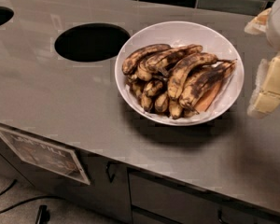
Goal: Pick banana from white bowl
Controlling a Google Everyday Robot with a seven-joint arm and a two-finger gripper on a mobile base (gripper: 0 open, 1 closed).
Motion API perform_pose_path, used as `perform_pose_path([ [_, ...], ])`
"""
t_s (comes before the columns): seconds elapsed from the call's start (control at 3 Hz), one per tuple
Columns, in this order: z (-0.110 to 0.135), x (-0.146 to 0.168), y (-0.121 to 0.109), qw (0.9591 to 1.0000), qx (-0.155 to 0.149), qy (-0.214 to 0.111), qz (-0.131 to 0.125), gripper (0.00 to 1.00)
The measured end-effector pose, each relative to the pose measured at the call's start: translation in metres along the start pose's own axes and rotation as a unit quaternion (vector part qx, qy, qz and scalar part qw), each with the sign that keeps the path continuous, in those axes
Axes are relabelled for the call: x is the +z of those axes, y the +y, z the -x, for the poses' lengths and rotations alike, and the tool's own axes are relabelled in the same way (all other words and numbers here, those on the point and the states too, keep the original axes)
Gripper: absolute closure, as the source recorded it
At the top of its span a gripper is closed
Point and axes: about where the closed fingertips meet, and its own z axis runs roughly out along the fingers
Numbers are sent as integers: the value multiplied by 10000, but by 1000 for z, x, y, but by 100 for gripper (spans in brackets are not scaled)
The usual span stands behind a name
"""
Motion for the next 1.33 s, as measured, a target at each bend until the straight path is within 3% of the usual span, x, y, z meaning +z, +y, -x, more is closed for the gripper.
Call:
perform_pose_path([
  [0.67,47,6,-3,9979,-624,-69,133,0],
  [1.0,48,5,-4,9979,-628,-69,131,0],
  [1.33,69,-1,-9,9958,-916,-59,3,0],
])
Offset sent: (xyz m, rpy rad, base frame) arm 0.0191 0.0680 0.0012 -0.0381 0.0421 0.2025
